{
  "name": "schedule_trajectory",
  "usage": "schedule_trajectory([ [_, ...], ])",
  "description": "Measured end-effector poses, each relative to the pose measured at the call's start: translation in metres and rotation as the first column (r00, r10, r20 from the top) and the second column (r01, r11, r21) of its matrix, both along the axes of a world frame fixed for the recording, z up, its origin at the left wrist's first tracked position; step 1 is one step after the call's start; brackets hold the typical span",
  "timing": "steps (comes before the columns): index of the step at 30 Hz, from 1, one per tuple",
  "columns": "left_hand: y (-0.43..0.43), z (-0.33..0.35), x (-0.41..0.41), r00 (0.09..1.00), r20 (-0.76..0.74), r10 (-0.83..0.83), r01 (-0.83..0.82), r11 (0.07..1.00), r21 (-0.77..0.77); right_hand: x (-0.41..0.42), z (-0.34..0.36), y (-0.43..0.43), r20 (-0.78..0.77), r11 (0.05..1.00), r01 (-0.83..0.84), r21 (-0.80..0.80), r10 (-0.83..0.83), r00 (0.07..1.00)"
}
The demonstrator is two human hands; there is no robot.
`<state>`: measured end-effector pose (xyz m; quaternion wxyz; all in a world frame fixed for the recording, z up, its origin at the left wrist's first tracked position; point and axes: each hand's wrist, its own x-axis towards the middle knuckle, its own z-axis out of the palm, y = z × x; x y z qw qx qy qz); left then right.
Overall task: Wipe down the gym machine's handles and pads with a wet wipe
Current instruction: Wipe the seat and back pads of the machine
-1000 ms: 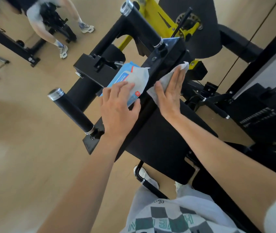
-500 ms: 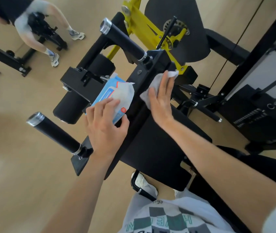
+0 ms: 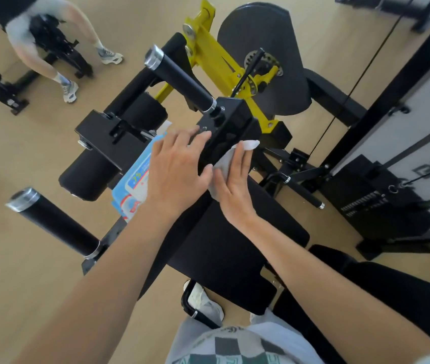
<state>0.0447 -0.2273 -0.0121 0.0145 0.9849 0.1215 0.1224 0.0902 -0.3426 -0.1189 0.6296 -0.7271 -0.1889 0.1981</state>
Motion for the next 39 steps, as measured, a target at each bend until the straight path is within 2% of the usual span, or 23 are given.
schedule_trajectory([
  [5,0.007,-0.012,-0.004,0.999,-0.005,-0.043,0.043,0.998,0.052,0.059,-0.002,-0.001,0.022,0.997,0.078,-0.001,-0.078,0.997],
  [8,0.008,-0.011,-0.004,0.999,0.004,-0.039,0.039,0.998,0.043,0.068,-0.009,0.002,0.089,0.993,0.11,-0.036,-0.106,0.99],
  [13,0.006,-0.012,-0.005,0.999,0.007,-0.042,0.041,0.998,0.054,0.034,-0.018,0.007,0.141,0.991,0.122,-0.051,-0.114,0.983],
  [17,0.005,-0.01,-0.004,0.999,0.005,-0.037,0.037,0.998,0.046,-0.008,-0.016,0.006,0.119,0.999,0.031,-0.042,-0.026,0.993],
  [21,0.004,-0.01,-0.004,1.0,0.008,-0.029,0.028,0.998,0.063,-0.042,-0.019,0.002,0.176,0.999,-0.039,-0.008,0.04,0.984],
  [26,0.002,-0.008,-0.011,0.994,0.097,-0.043,0.044,0.999,-0.011,-0.02,-0.009,-0.006,0.072,0.997,-0.028,0.07,0.023,0.997],
  [29,0.001,-0.003,-0.023,0.99,0.138,-0.024,0.024,1.0,-0.002,0.009,-0.003,-0.006,0.007,0.995,0.02,0.098,-0.021,1.0],
  [32,0.003,-0.001,-0.03,0.997,0.079,0.024,-0.024,1.0,-0.007,0.038,0.006,-0.004,-0.021,0.992,0.054,0.117,-0.052,0.998],
  [35,0.005,-0.003,-0.029,0.999,0.008,0.038,-0.038,0.999,-0.002,0.071,0.009,0.0,-0.037,0.993,0.104,0.058,-0.102,0.994],
  [39,0.004,-0.008,-0.027,0.999,0.0,0.039,-0.039,0.999,0.033,0.115,0.004,-0.005,-0.176,0.989,0.127,0.076,-0.112,0.978],
])
